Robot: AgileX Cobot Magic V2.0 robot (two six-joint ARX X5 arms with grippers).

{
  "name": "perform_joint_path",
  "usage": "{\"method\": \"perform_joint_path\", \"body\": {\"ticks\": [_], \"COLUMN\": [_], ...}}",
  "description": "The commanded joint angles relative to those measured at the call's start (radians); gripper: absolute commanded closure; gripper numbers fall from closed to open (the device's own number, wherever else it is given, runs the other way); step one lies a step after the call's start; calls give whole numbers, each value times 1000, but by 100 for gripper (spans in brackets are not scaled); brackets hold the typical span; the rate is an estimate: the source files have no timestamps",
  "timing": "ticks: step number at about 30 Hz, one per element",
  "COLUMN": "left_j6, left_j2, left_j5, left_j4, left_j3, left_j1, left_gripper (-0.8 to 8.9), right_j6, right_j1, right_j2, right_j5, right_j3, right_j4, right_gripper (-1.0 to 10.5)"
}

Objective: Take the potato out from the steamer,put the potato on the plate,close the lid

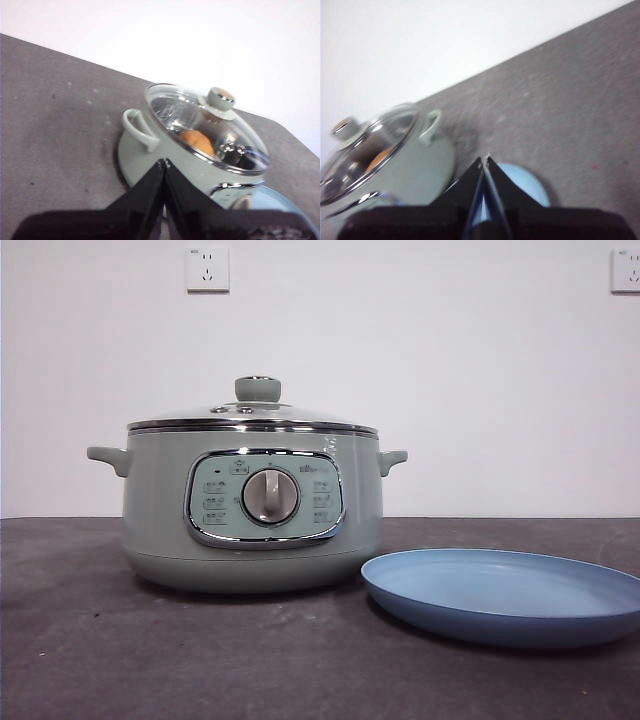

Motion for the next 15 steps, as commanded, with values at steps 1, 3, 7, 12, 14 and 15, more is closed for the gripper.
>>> {"method": "perform_joint_path", "body": {"ticks": [1, 3, 7, 12, 14, 15], "left_j6": [31, 75, 172, 264, 312, 336], "left_j2": [55, 107, 225, 345, 387, 407], "left_j5": [37, 86, 204, 325, 353, 364], "left_j4": [-43, -84, -152, -237, -289, -320], "left_j3": [64, 115, 220, 344, 391, 417], "left_j1": [3, 3, 3, 2, 1, 0], "left_gripper": [822, 822, 822, 822, 822, 822], "right_j6": [-56, -91, -200, -350, -408, -437], "right_j1": [-2, -2, -2, 0, 8, 12], "right_j2": [72, 130, 254, 397, 442, 462], "right_j5": [-78, -134, -257, -367, -392, -404], "right_j3": [101, 180, 352, 547, 615, 648], "right_j4": [-51, -114, -279, -496, -572, -610], "right_gripper": [959, 959, 958, 958, 958, 958]}}
